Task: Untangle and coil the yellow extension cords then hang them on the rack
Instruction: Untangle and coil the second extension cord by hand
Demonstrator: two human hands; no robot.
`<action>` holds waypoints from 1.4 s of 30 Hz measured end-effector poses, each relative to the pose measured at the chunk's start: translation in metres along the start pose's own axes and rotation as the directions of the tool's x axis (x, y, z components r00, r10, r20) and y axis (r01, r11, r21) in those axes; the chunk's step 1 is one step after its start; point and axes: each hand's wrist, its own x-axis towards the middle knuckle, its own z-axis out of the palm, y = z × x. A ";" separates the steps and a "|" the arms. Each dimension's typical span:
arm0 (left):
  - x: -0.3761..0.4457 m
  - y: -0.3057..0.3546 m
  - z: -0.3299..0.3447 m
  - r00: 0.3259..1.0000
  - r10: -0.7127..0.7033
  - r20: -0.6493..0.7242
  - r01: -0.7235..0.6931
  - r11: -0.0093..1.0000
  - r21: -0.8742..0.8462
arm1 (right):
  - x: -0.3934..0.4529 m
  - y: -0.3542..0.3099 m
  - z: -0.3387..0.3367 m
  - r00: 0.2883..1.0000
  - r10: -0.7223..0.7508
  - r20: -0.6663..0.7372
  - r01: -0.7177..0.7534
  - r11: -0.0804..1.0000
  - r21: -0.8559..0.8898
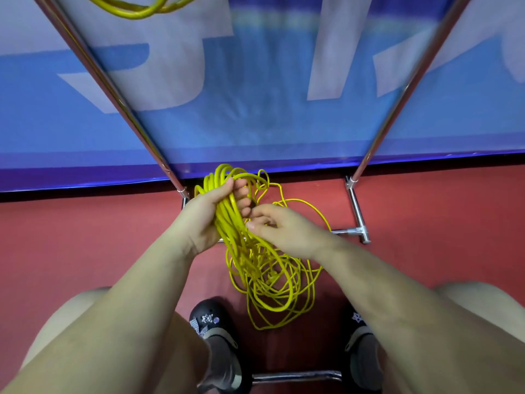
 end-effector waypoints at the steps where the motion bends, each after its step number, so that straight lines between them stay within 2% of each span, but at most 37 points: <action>1: 0.001 0.001 0.000 1.000 0.002 0.001 -0.002 1.000 -0.016 | 0.001 0.002 0.002 1.000 0.000 0.000 0.000 1.000 0.014; 5: 0.002 0.004 -0.006 1.000 0.026 -0.001 -0.026 0.998 0.054 | -0.005 -0.003 -0.003 1.000 -0.006 0.004 0.006 0.997 0.075; 6: 0.002 0.004 -0.007 0.999 0.028 -0.026 -0.025 0.995 0.093 | -0.008 -0.006 -0.008 1.000 -0.015 -0.017 0.016 0.997 0.073; 8: 0.001 0.007 -0.011 0.995 0.050 -0.091 -0.036 0.987 0.158 | -0.009 0.001 -0.025 0.991 0.006 -0.133 -0.012 0.999 -0.043; 9: 0.000 0.009 -0.014 0.989 0.076 -0.123 -0.053 0.982 0.181 | -0.008 0.008 -0.036 0.972 0.033 -0.231 -0.062 0.991 -0.122; 11: 0.000 0.015 -0.021 0.976 0.138 -0.167 -0.103 0.974 0.202 | -0.008 0.026 -0.058 0.892 0.138 -0.429 -0.259 0.936 -0.237; 13: -0.002 0.021 -0.029 0.963 0.204 -0.177 -0.165 0.963 0.212 | -0.011 0.041 -0.074 0.803 0.283 -0.524 -0.490 0.815 -0.311; 15: -0.004 0.028 -0.034 0.947 0.264 -0.181 -0.215 0.944 0.251 | -0.017 0.050 -0.082 0.758 0.410 -0.508 -0.613 0.714 -0.339; 17: -0.007 0.034 -0.038 0.933 0.310 -0.182 -0.248 0.921 0.299 | -0.025 0.047 -0.082 0.727 0.498 -0.473 -0.677 0.635 -0.373; 21: -0.013 0.043 -0.041 0.903 0.392 -0.174 -0.322 0.888 0.330 | -0.025 0.040 -0.077 0.719 0.574 -0.393 -0.679 0.456 -0.576; 23: -0.015 0.045 -0.042 0.888 0.422 -0.181 -0.356 0.882 0.307 | -0.021 0.036 -0.075 0.709 0.602 -0.367 -0.686 0.467 -0.558; 25: -0.016 0.047 -0.041 0.880 0.431 -0.200 -0.380 0.891 0.249 | -0.020 0.034 -0.074 0.723 0.556 -0.410 -0.688 0.525 -0.501; 28: -0.018 0.048 -0.040 0.889 0.400 -0.224 -0.386 0.917 0.104 | -0.022 0.037 -0.070 0.698 0.542 -0.468 -0.712 0.593 -0.374; 30: -0.018 0.048 -0.038 0.906 0.362 -0.217 -0.370 0.929 0.004 | -0.020 0.037 -0.062 0.713 0.547 -0.439 -0.700 0.584 -0.410; 32: -0.018 0.048 -0.035 0.920 0.335 -0.205 -0.354 0.933 -0.067 | -0.013 0.031 -0.048 0.818 0.472 -0.329 -0.575 0.667 -0.474; 34: -0.016 0.047 -0.031 0.932 0.312 -0.183 -0.336 0.934 -0.118 | -0.008 0.021 -0.029 0.924 0.346 -0.164 -0.382 0.859 -0.341; 35: -0.016 0.046 -0.030 0.938 0.304 -0.165 -0.328 0.934 -0.140 | -0.006 0.016 -0.018 0.952 0.291 -0.096 -0.306 0.920 -0.246; 37: -0.015 0.045 -0.025 0.947 0.297 -0.118 -0.314 0.935 -0.167 | -0.004 0.008 0.001 0.981 0.195 -0.008 -0.194 0.974 -0.116; 40: -0.016 0.044 -0.018 0.957 0.285 -0.056 -0.290 0.933 -0.215 | 0.000 0.007 0.019 0.996 0.085 0.020 -0.083 0.992 -0.100; 42: -0.018 0.043 -0.014 0.960 0.278 -0.021 -0.274 0.929 -0.248 | 0.002 0.009 0.022 0.997 0.072 0.003 -0.071 0.993 -0.096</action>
